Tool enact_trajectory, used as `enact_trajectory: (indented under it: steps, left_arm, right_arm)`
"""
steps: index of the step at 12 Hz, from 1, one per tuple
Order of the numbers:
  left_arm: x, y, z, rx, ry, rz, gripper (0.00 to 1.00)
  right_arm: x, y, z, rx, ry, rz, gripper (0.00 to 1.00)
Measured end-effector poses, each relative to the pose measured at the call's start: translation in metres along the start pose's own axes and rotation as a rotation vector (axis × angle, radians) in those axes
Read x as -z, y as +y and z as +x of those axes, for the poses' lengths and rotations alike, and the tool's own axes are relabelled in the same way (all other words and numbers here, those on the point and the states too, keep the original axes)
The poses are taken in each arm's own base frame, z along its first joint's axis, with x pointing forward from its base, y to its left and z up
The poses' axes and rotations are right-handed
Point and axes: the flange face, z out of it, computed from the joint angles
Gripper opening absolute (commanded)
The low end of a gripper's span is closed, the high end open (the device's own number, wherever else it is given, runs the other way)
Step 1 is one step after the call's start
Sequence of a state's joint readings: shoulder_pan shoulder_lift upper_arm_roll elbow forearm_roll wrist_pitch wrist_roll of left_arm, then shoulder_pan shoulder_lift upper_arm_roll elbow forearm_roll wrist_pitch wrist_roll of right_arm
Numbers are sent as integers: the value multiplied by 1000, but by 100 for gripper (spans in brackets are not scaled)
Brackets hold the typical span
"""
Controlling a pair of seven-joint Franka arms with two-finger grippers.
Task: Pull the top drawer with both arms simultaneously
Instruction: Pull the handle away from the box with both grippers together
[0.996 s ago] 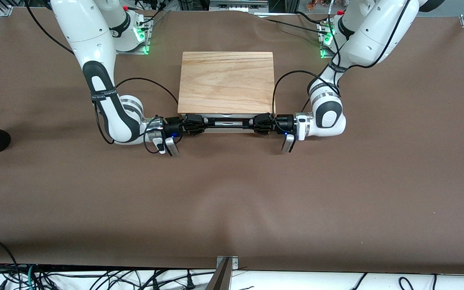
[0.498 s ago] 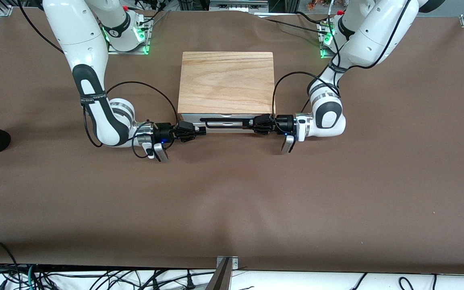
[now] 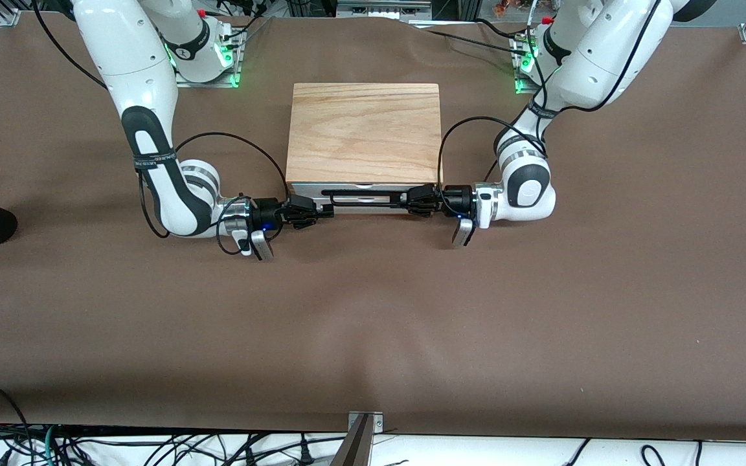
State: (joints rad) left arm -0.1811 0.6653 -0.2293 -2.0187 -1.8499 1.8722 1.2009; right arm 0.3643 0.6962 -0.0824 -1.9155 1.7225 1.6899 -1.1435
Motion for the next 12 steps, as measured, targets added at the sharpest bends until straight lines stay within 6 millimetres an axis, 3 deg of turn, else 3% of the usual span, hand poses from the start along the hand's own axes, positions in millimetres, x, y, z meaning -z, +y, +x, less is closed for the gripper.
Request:
enact_trajectory:
  steps: [7,9,10,12]
  left_arm:
    - [0,0,0,16,0,-1,0]
    - [0,0,0,17,0,-1,0]
    - [0,0,1,17,0,-1,0]
    - [-1,0,1,18,0,-2,0]
  right_arm:
    - [-3,-2,3,9,-2,-2,22]
    - [-4,-3,3,11,-3,-3,35]
    - [-5,-3,3,11,-2,-7,51]
    - [-6,-3,3,12,-1,-11,50]
